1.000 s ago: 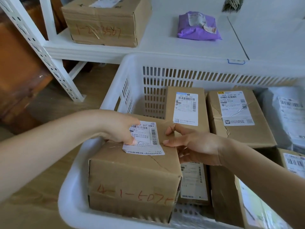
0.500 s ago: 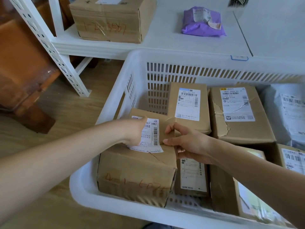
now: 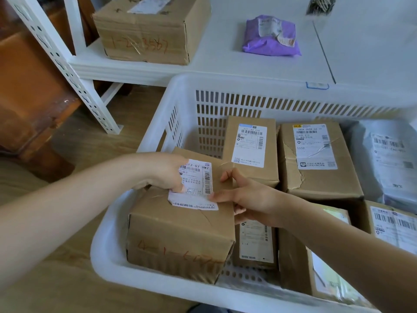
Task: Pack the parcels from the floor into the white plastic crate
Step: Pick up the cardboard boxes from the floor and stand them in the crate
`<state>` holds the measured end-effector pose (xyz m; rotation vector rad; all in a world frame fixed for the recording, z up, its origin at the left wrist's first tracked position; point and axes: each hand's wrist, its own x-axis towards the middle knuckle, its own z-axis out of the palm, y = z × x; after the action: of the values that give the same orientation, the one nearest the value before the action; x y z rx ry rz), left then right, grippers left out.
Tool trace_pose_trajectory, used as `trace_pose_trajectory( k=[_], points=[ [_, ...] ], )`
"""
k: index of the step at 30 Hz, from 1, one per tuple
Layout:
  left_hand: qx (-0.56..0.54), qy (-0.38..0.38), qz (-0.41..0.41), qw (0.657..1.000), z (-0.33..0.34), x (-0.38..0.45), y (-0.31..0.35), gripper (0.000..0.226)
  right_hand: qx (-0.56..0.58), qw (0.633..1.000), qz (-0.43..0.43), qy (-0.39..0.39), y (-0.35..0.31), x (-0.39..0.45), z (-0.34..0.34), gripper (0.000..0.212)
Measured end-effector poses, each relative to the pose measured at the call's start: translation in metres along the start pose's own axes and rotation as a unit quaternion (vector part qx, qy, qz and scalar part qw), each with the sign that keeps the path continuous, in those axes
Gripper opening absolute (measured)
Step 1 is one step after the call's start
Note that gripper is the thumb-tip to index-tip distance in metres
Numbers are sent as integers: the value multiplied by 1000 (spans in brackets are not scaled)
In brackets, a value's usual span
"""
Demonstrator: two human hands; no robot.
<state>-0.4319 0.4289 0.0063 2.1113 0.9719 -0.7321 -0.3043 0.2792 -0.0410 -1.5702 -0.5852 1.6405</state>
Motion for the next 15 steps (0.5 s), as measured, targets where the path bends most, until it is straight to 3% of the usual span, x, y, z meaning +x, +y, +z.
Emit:
trace_pose_trajectory(
  k=[2, 6, 9, 15],
  points=[
    [-18, -25, -9, 999, 3, -1, 3, 76, 21, 1000, -12, -7, 3, 1, 1, 37],
    [-35, -84, -21, 996, 4, 7, 4, 122, 45, 998, -30, 10, 9, 8, 1, 37],
    [-33, -66, -20, 997, 8, 14, 2, 128, 50, 998, -38, 10, 12, 12, 0, 38],
    [112, 8, -22, 993, 23, 18, 8, 137, 32, 996, -77, 36, 26, 17, 2, 43]
  ],
)
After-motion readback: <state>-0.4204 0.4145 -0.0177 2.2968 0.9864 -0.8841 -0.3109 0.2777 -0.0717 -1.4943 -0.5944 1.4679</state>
